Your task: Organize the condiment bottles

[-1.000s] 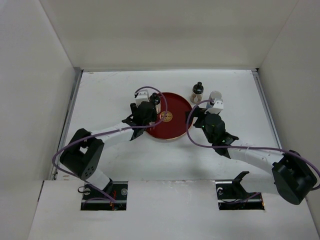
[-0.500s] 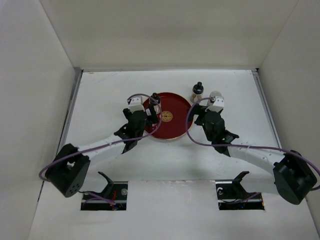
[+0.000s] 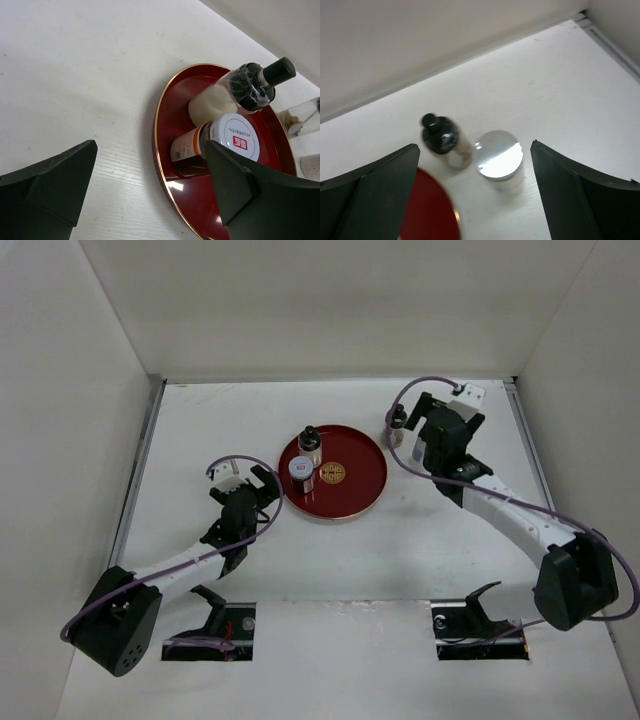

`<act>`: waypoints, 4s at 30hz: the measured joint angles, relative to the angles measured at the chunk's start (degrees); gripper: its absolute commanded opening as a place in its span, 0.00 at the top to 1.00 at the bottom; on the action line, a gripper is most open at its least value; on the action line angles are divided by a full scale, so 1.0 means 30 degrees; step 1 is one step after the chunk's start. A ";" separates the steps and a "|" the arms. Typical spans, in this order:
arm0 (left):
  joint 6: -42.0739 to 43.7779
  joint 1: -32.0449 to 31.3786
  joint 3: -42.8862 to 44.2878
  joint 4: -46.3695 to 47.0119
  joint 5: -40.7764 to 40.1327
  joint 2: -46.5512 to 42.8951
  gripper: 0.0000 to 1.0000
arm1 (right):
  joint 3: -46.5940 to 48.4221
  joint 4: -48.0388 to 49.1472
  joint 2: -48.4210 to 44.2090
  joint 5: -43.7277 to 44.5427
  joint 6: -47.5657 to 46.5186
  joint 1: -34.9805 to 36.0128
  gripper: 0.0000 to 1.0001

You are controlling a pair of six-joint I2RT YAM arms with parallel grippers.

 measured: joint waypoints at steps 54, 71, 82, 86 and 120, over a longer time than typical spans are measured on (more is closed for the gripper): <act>-0.1523 0.0699 -0.0160 0.1428 0.1450 0.0903 0.10 | 0.8327 -0.0765 1.1351 -0.5479 -0.1916 0.3366 0.05; -0.1785 0.1035 -0.0160 0.1428 0.1880 0.1086 0.10 | 0.6543 0.0452 0.7395 -0.5107 -0.1384 -0.0743 0.00; -0.2004 0.1253 -0.0160 0.1428 0.2164 0.1413 0.10 | 0.7089 -0.1180 1.1664 -0.6586 -0.1144 -0.2025 0.03; -0.2040 0.1319 -0.0160 0.1421 0.2259 0.1508 0.10 | 0.7504 -0.1290 1.1992 -0.6972 -0.1122 -0.2127 0.20; -0.2157 0.1741 -0.0197 0.1399 0.1902 0.1166 0.00 | 0.0765 0.0794 0.5486 -0.6098 -0.0459 0.2790 0.42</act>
